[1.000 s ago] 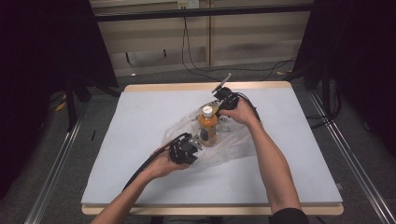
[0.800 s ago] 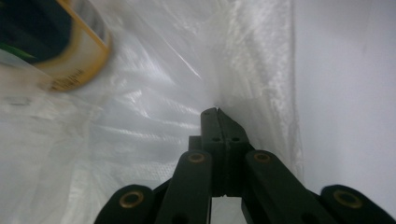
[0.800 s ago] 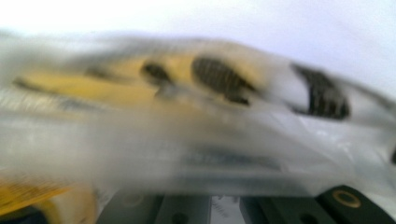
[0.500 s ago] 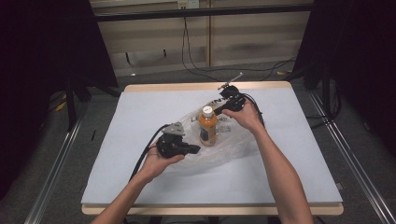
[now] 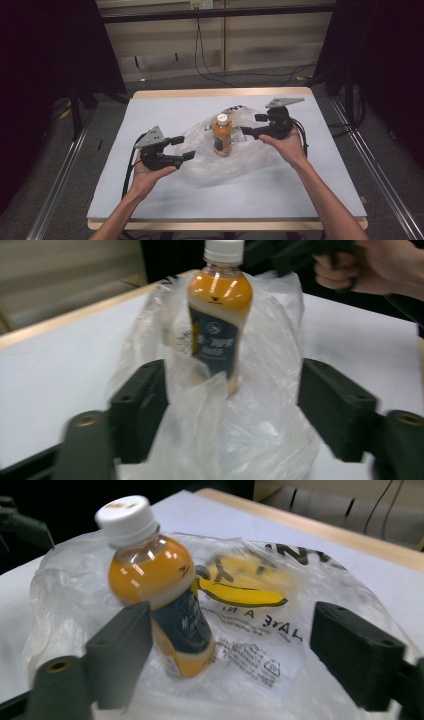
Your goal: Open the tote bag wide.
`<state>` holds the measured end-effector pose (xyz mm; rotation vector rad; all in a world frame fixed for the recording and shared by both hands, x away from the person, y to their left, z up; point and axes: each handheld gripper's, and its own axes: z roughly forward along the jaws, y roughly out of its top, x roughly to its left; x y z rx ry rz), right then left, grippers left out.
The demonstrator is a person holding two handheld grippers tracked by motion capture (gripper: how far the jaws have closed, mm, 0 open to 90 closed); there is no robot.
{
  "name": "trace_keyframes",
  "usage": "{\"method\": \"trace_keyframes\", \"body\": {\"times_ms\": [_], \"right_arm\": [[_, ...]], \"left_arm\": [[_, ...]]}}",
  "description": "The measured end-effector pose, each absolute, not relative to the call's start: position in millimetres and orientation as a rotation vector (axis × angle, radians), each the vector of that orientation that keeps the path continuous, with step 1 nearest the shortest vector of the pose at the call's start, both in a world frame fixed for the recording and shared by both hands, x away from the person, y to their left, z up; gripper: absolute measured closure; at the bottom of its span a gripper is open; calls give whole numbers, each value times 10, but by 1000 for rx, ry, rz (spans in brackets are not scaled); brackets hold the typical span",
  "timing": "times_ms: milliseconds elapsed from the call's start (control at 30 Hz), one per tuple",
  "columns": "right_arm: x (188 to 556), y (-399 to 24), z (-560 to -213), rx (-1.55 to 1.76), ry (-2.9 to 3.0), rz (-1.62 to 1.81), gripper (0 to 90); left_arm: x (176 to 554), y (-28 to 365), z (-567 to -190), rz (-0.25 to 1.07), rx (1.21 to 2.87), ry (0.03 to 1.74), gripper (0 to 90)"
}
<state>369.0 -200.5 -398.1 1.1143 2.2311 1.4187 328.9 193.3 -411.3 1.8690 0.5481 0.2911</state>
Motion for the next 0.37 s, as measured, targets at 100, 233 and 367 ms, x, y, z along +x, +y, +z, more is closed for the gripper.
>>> {"method": "trace_keyframes", "body": {"times_ms": [100, 233, 367], "right_arm": [[3402, -2136, -4036, 1094, 2122, 1459, 39], [3037, -2313, -4109, 1064, 1989, 1490, 16], [2732, -2480, -4180, 1081, 1886, 1531, 28]], "left_arm": [[3197, 2103, -4123, 330, 1811, 601, 155], [3067, 2270, -4187, 362, 1763, 630, 111], [3008, 2389, -4230, 382, 1759, 633, 97]]}}
